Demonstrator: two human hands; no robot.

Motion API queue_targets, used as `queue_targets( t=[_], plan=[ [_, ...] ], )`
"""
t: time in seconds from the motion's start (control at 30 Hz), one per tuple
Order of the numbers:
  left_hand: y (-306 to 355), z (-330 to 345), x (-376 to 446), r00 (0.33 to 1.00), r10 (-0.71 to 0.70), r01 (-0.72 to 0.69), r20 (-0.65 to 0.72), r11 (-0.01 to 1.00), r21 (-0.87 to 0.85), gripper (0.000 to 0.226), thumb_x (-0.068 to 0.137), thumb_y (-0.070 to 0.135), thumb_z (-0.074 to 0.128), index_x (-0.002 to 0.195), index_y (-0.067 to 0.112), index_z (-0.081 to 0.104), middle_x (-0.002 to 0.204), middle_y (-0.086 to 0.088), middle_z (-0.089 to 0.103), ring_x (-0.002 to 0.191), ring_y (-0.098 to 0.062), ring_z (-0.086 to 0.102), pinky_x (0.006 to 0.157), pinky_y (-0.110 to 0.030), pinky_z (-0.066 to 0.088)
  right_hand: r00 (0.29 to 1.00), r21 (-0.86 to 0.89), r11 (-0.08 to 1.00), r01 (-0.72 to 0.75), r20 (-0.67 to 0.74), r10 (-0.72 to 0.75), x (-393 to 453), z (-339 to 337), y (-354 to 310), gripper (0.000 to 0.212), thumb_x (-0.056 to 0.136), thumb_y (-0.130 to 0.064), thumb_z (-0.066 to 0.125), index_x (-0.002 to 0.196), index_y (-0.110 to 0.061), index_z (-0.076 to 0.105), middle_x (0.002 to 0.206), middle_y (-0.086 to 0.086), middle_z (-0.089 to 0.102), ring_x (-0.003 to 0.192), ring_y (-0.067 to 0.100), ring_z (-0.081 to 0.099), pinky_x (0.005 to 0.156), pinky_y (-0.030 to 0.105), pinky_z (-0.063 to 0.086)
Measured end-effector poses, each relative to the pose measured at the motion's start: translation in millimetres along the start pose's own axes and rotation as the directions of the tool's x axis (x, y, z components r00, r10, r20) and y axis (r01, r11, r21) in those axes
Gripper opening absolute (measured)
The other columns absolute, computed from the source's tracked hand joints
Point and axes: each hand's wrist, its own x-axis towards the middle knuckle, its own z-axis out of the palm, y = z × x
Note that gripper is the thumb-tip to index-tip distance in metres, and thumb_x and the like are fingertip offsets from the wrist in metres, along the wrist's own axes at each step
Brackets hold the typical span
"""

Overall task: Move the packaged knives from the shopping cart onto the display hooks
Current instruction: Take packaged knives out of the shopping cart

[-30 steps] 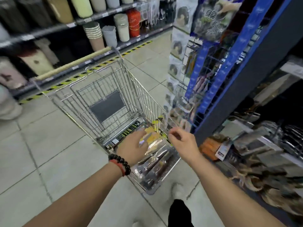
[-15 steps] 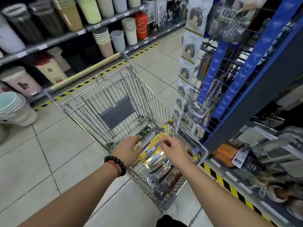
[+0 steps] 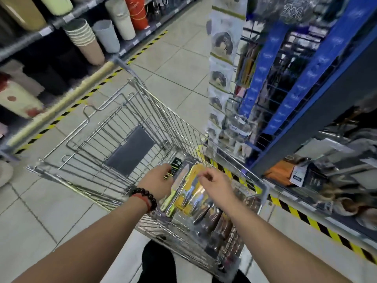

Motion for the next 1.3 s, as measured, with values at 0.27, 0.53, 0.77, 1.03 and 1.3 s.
queue_targets(
  t=[0.27,0.53,0.77,1.03,1.3],
  plan=[
    [-92,15,124,0.960,-0.027,0.025,0.280,1.000,0.011,0.051,0.089,0.028,0.052,0.139,0.022,0.044,0.140,-0.007,0.050,0.122,-0.026,0.052,0.101,-0.034,0.044,0.966,0.064,0.972,-0.227,-0.112,0.233,83,117,23,0.011,0.088,-0.021,0.058,0.079,-0.025,0.064,0.073,-0.007,0.061,0.071,0.012,0.055,0.073,0.027,0.039],
    [-168,75,203,0.876,-0.125,0.123,0.465,0.992,0.036,0.051,0.090,0.027,0.060,0.137,0.017,0.043,0.135,-0.010,0.055,0.120,-0.027,0.054,0.095,-0.029,0.044,0.857,0.086,0.858,-0.506,-0.066,0.512,149,211,71,0.009,0.092,-0.016,0.059,0.098,-0.015,0.065,0.088,-0.004,0.063,0.084,0.017,0.059,0.062,0.018,0.042],
    [-206,141,237,0.839,-0.181,0.156,0.514,0.983,0.092,0.064,0.080,0.050,0.064,0.133,0.027,0.037,0.123,-0.004,0.053,0.114,-0.025,0.054,0.098,-0.034,0.045,0.759,0.059,0.761,-0.646,-0.056,0.648,192,260,129,0.036,0.095,-0.022,0.053,0.130,-0.014,0.053,0.117,0.008,0.064,0.080,0.020,0.060,0.066,0.029,0.046],
    [-229,198,247,0.819,-0.283,0.164,0.499,0.949,0.269,0.096,0.085,0.064,0.052,0.152,0.027,-0.006,0.147,-0.019,0.031,0.131,-0.036,0.041,0.103,-0.046,0.041,0.511,0.144,0.525,-0.839,-0.121,0.851,215,296,175,0.072,0.072,-0.051,0.063,0.130,-0.011,0.048,0.121,0.015,0.061,0.099,0.032,0.063,0.077,0.037,0.054],
    [-249,192,254,0.801,-0.221,0.215,0.557,0.974,0.077,0.052,0.089,0.026,0.055,0.138,0.021,0.041,0.110,-0.006,0.059,0.083,-0.019,0.059,0.071,-0.030,0.052,0.417,0.207,0.472,-0.857,-0.261,0.871,222,317,187,0.045,0.074,-0.038,0.067,0.111,-0.016,0.056,0.122,0.013,0.058,0.082,0.029,0.065,0.073,0.043,0.059]
  ],
)
